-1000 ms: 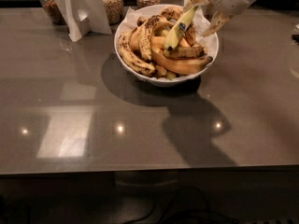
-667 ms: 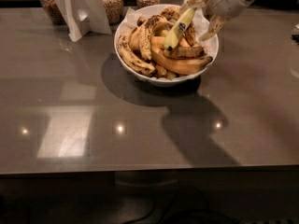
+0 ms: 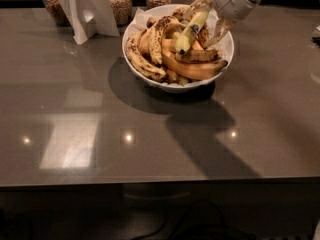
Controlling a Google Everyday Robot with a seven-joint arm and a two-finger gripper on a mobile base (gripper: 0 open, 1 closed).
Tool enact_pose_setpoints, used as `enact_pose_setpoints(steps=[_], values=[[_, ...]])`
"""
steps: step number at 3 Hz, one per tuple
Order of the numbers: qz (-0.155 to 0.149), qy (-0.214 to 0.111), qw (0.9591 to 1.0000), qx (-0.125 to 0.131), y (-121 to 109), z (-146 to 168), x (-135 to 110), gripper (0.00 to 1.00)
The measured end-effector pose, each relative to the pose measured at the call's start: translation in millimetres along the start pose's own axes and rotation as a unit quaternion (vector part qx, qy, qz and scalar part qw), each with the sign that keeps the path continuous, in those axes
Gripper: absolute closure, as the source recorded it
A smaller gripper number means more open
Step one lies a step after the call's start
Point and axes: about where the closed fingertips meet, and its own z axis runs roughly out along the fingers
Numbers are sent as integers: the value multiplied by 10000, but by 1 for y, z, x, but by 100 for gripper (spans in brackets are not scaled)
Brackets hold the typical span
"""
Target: Pick banana from white bowl
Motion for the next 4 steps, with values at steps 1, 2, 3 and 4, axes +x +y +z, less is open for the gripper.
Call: enact_pose_setpoints(steps=[1,2,3,4], values=[[-63,-117,9999,-21,-6,11,-4,44],[-82,-226,9997,-57,-8,22,-7,47],[-78,-311,9994,-124,-6,30,-9,65],[-77,-311,9994,-128,-6,30,-9,89]])
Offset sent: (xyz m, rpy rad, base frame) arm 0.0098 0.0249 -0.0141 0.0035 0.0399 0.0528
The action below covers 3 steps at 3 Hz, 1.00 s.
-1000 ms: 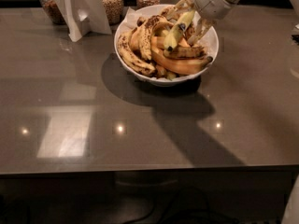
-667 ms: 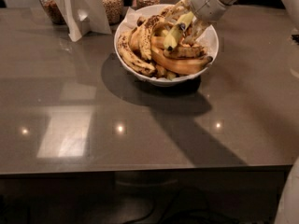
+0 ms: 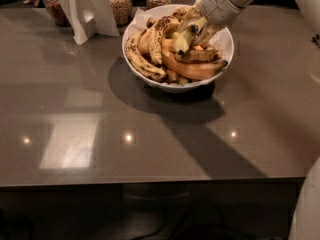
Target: Pick banana from white bowl
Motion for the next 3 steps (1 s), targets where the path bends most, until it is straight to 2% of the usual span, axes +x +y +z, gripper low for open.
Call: enact_pose_setpoints(steps=[1,3], values=[[46,94,9999,-80,3,-4,2,100],[110,154,9998,-66,1,-39,-4,100]])
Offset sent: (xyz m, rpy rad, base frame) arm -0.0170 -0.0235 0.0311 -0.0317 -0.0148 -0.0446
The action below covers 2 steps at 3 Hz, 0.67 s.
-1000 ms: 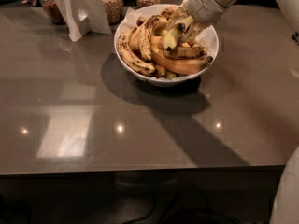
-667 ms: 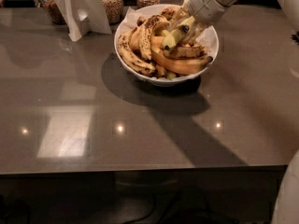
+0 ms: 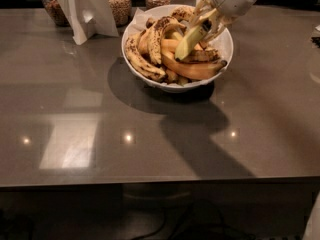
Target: Pick banana from white bowl
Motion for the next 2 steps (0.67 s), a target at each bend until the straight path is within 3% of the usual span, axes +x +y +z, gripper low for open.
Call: enact_pose_setpoints(steps=[2], values=[[441,-505,9977,4,9,-50,-34,100]])
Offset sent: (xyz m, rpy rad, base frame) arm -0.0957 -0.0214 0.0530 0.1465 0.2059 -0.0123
